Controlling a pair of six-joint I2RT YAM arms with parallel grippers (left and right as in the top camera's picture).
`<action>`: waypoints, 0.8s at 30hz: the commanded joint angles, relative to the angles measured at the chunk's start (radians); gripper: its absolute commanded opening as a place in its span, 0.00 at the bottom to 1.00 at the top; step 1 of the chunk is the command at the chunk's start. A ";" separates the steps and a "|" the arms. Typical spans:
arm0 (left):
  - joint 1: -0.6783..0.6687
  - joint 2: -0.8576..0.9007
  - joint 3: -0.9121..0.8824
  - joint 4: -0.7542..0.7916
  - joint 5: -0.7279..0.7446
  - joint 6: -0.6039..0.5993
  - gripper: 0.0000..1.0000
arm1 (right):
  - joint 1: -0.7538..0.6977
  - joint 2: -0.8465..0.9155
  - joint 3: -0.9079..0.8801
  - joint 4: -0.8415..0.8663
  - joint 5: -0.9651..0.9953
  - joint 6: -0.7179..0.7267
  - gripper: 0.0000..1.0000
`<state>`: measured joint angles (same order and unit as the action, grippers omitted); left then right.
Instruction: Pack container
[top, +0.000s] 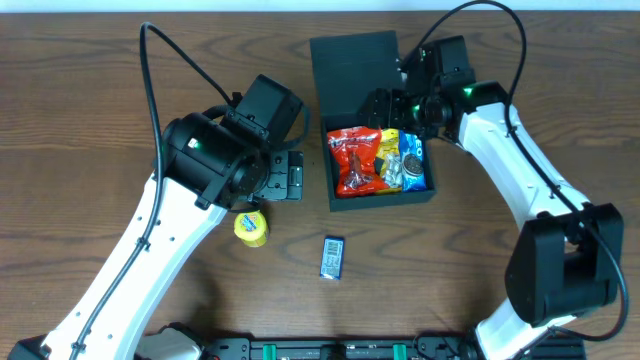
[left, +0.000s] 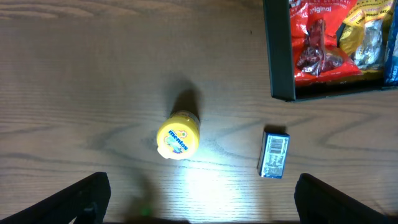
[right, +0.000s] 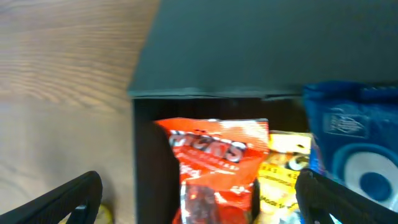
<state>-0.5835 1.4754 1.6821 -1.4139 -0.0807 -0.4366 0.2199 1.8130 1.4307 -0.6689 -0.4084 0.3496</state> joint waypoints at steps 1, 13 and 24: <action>0.000 -0.011 0.014 -0.005 0.003 0.015 0.95 | -0.009 -0.027 0.061 -0.006 -0.051 -0.031 0.99; 0.000 -0.011 0.014 0.005 0.003 0.014 0.95 | -0.008 -0.026 0.058 -0.082 0.225 -0.045 0.99; 0.000 -0.011 0.014 0.008 0.003 0.014 0.95 | 0.016 0.047 0.057 -0.087 0.251 -0.051 0.99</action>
<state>-0.5835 1.4754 1.6821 -1.4059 -0.0811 -0.4370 0.2199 1.8248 1.4792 -0.7509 -0.1768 0.3180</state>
